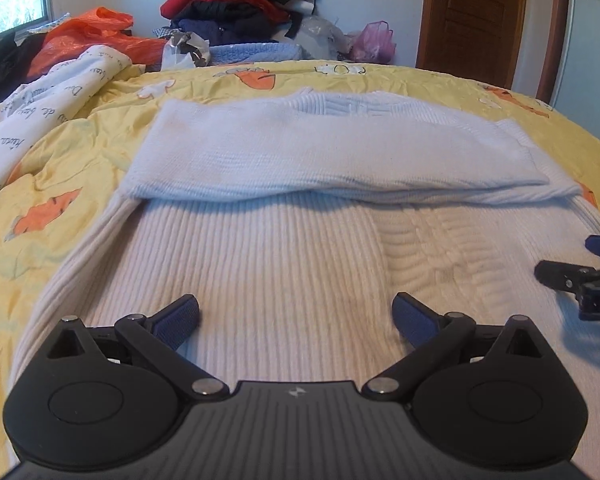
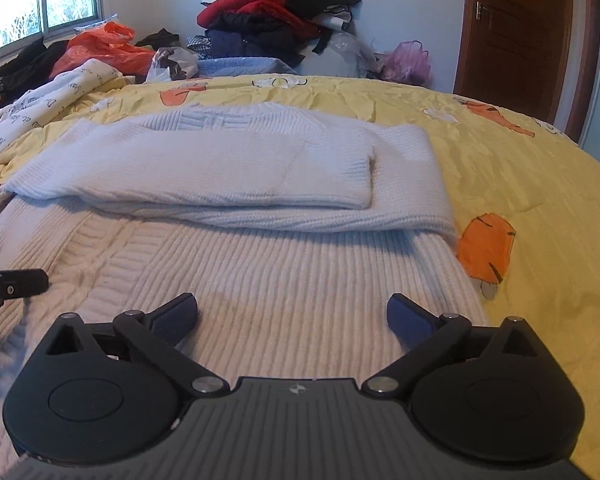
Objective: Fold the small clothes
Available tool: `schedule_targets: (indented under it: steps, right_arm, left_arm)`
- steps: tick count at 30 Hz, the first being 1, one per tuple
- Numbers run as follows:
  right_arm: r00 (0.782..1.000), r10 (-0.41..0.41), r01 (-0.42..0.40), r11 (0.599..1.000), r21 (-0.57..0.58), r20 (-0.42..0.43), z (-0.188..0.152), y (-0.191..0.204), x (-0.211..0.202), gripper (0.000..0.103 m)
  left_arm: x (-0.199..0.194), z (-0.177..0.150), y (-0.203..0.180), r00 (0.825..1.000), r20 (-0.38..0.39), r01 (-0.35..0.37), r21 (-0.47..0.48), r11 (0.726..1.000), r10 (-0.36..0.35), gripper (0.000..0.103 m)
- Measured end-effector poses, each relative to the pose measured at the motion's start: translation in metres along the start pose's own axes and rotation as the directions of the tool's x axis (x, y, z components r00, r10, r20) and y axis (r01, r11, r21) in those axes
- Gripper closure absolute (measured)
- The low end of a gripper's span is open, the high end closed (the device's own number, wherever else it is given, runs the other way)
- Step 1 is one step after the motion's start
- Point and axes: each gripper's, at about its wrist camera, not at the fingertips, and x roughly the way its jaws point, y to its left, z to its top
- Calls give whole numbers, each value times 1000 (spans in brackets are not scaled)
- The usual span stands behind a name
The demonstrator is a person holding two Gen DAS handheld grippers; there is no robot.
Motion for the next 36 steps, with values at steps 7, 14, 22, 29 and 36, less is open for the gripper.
schedule_targets:
  steps: [7, 14, 22, 29, 36]
  right_arm:
    - [999, -30, 30, 1000, 4, 16, -31, 5, -33, 0]
    - [999, -29, 29, 999, 15, 25, -40, 4, -42, 0]
    - [999, -29, 28, 999, 16, 30, -42, 4, -42, 0]
    - [999, -32, 31, 999, 15, 33, -43, 4, -42, 0]
    - [999, -35, 34, 999, 15, 36, -44, 4, -43, 0]
  left_arm:
    - [-20, -24, -1, 999, 28, -23, -14, 1000, 23, 0]
    - [-34, -38, 0, 999, 37, -26, -15, 1000, 27, 0]
    - [-42, -49, 4, 999, 53, -6, -26, 1000, 7, 0]
    - [-43, -50, 2, 998, 56, -11, -23, 1000, 12, 0]
    - [-43, -50, 2, 998, 56, -11, -23, 1000, 12, 0]
